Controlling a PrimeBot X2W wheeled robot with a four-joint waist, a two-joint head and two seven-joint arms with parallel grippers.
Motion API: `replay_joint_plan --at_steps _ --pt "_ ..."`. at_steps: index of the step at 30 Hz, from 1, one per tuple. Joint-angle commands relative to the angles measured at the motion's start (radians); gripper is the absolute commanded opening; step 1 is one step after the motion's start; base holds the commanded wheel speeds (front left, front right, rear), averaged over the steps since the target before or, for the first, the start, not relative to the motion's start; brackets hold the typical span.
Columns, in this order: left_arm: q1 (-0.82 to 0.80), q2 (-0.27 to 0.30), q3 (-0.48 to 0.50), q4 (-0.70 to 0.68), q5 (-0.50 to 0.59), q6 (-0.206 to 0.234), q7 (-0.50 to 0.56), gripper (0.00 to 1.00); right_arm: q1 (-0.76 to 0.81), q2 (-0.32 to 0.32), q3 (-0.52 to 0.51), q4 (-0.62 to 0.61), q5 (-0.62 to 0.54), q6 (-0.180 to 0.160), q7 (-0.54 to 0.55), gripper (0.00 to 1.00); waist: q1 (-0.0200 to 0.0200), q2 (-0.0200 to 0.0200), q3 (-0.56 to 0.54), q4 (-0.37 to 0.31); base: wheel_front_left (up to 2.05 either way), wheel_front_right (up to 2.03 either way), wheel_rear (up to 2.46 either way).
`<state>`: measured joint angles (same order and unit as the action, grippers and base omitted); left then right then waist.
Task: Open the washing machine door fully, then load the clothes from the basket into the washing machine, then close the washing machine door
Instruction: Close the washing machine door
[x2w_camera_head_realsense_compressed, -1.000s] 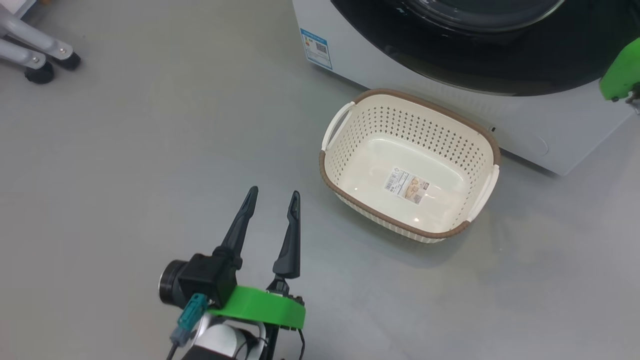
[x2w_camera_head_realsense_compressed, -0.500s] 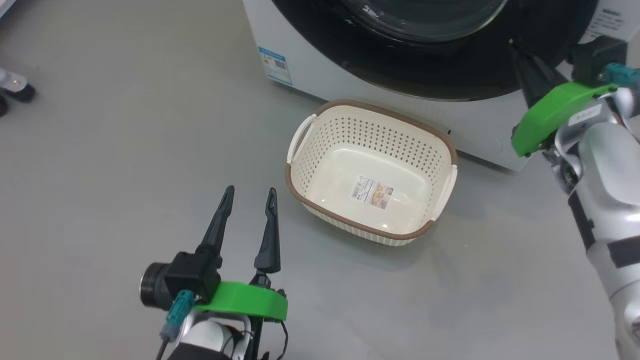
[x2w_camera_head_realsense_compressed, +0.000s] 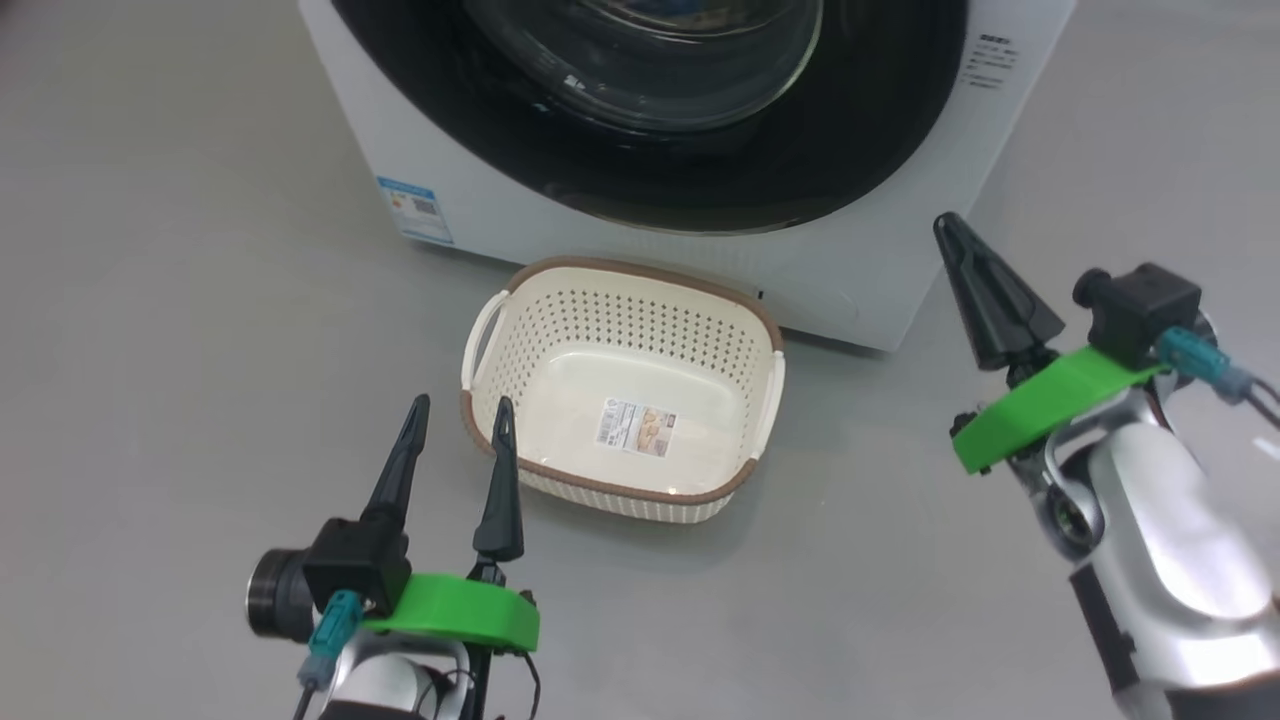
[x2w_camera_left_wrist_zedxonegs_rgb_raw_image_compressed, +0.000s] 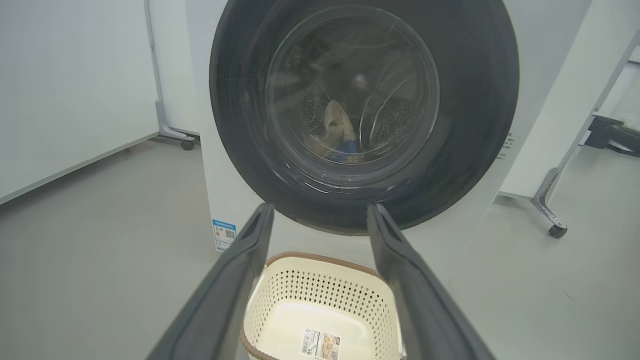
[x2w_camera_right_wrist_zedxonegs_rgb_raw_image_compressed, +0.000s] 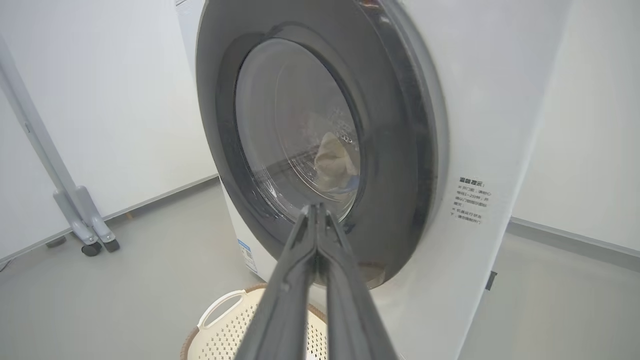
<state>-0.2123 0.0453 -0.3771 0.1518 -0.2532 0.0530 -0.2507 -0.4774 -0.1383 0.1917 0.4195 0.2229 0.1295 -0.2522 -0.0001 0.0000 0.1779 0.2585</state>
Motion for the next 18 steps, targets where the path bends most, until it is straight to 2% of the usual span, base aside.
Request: replay_joint_plan --at_steps 1,2,3,4,6,18 --pt "-0.007 0.005 0.043 -0.02 0.01 -0.006 -0.011 1.0 0.033 0.02 0.003 -0.061 0.006 0.001 -0.01 0.45 0.0001 0.0 -0.035 -0.047 0.0 0.0 0.0" --pt "-0.005 0.005 0.046 -0.016 0.01 -0.009 -0.011 1.0 0.059 0.025 -0.001 -0.078 0.005 0.001 -0.01 0.5 0.0001 0.0 -0.04 -0.059 0.0 0.0 0.0" --pt "-0.002 0.006 0.051 -0.012 0.011 -0.011 -0.011 1.0 0.083 0.031 -0.002 -0.092 0.002 0.001 -0.01 0.6 0.0001 0.0 -0.047 -0.076 0.0 0.0 0.0" --pt "0.001 0.007 0.054 -0.006 0.01 -0.014 -0.011 1.0 0.106 0.036 -0.003 -0.103 -0.001 0.001 -0.01 0.78 0.0001 0.0 -0.055 -0.089 0.0 0.0 0.0" --pt "0.007 0.009 0.058 0.005 0.01 -0.02 -0.011 1.0 0.148 0.045 -0.005 -0.126 -0.003 0.001 -0.01 1.0 0.0001 0.0 -0.067 -0.115 0.0 0.0 0.0" --pt "0.056 0.022 0.092 0.035 -0.003 -0.022 -0.011 1.0 0.35 0.081 -0.047 -0.219 -0.025 0.001 -0.01 1.0 0.0001 0.0 -0.146 -0.239 0.0 0.0 0.0"
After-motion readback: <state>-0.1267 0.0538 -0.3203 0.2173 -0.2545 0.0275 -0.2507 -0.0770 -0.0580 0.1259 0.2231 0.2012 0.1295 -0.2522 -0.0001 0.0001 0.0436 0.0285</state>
